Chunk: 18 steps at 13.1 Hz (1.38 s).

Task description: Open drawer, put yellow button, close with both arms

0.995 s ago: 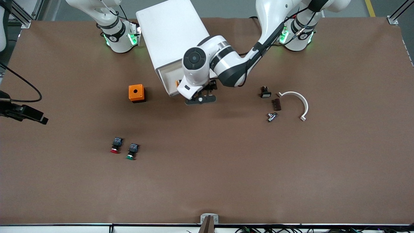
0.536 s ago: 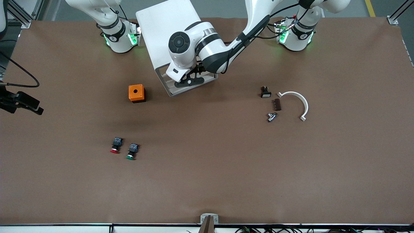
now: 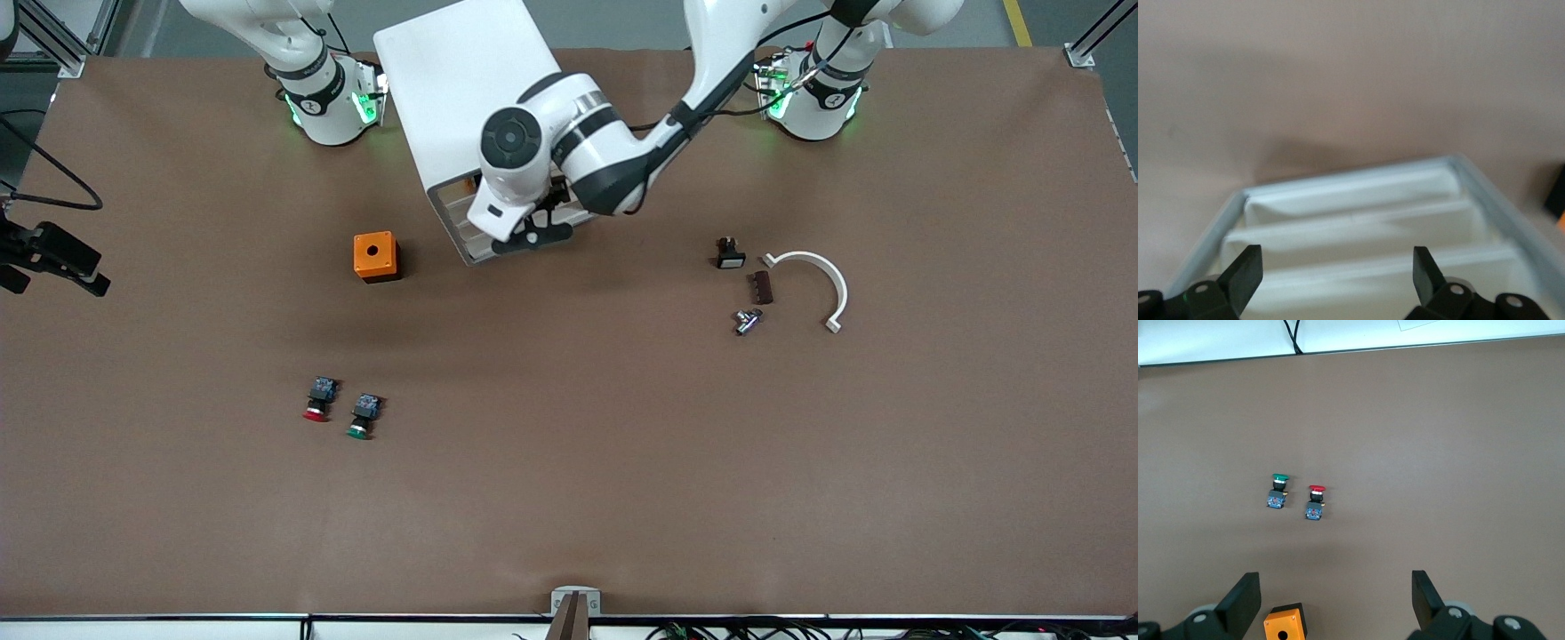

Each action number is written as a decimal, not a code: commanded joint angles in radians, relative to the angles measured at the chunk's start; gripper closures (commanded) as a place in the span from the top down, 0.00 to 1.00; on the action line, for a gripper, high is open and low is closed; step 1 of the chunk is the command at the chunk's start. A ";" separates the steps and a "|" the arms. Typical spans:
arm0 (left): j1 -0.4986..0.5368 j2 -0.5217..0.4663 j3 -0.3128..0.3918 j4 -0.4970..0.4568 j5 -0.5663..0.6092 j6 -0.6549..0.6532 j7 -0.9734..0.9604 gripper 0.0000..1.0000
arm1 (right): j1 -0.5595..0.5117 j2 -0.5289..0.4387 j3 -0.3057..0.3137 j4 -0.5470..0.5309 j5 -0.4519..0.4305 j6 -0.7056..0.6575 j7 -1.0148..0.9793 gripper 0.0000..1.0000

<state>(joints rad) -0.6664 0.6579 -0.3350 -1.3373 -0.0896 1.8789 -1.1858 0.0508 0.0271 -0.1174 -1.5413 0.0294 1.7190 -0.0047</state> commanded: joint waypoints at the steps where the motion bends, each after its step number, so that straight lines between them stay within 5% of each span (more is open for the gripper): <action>1: 0.183 -0.102 -0.006 -0.017 -0.006 -0.027 0.011 0.99 | -0.016 -0.064 0.019 -0.079 -0.014 0.016 0.005 1.00; 3: 0.292 -0.171 -0.007 -0.017 0.036 -0.090 0.020 0.99 | -0.017 -0.055 0.019 -0.050 -0.016 0.020 -0.001 1.00; 8: 0.549 -0.312 -0.003 -0.017 0.074 -0.291 0.395 0.99 | -0.055 -0.044 0.018 -0.040 -0.013 0.008 -0.009 1.00; 18: 0.814 -0.514 -0.013 -0.023 0.146 -0.400 0.868 0.99 | -0.031 -0.047 0.013 -0.042 -0.009 0.014 -0.006 1.00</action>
<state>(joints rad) 0.1190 0.1789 -0.3325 -1.3330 0.0409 1.4851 -0.3666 0.0194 -0.0111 -0.1073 -1.5790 0.0247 1.7339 -0.0054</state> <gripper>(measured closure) 0.004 0.000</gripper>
